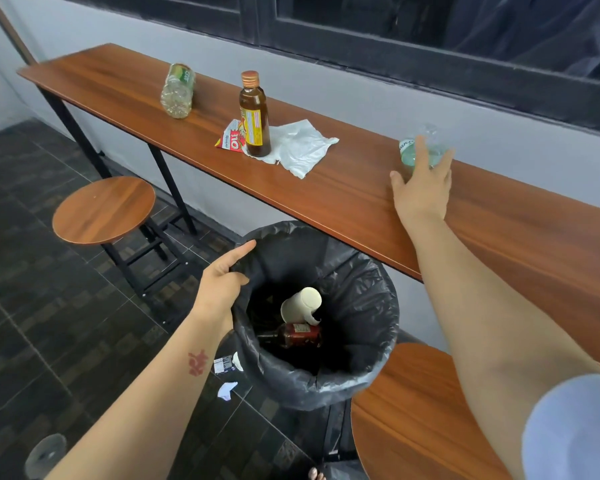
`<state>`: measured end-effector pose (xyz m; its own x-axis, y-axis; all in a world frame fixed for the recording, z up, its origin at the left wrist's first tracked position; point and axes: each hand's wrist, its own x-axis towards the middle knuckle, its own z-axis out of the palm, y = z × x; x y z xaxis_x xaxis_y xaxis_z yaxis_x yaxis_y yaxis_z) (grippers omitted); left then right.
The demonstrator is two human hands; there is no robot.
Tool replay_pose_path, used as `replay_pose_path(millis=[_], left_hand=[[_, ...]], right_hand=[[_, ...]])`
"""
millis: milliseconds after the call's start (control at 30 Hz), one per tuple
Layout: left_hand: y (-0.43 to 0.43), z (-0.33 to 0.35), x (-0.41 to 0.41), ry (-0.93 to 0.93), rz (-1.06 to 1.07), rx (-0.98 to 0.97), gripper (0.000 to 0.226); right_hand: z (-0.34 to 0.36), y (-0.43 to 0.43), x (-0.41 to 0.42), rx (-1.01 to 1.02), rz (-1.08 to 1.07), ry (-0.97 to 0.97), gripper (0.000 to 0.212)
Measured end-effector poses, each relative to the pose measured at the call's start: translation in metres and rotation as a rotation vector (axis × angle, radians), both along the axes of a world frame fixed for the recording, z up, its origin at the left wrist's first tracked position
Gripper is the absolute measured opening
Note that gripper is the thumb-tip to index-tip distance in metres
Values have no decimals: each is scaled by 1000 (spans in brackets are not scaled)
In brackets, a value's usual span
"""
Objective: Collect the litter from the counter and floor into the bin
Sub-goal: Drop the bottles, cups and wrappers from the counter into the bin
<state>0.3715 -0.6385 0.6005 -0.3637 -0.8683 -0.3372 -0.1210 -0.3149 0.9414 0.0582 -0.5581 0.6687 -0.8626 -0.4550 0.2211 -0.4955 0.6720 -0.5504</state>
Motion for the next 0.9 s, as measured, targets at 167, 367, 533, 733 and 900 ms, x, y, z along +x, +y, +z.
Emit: replay_pose_path(millis=[167, 367, 533, 733, 900], left_hand=[[2, 0, -6, 4, 28, -3, 73], [-2, 1, -6, 21, 51, -6, 67], [-17, 2, 1, 42, 56, -14, 59], [-50, 7, 24, 76, 11, 9, 55], [-94, 15, 51, 42, -80, -22, 52]], right_hand=[[-4, -6, -7, -75, 10, -14, 60], [-2, -2, -2, -157, -39, 21, 60], [-1, 8, 20, -225, -22, 80, 58], [1, 13, 76, -312, 9, 149, 54], [-4, 0, 152, -363, 67, 203, 54]])
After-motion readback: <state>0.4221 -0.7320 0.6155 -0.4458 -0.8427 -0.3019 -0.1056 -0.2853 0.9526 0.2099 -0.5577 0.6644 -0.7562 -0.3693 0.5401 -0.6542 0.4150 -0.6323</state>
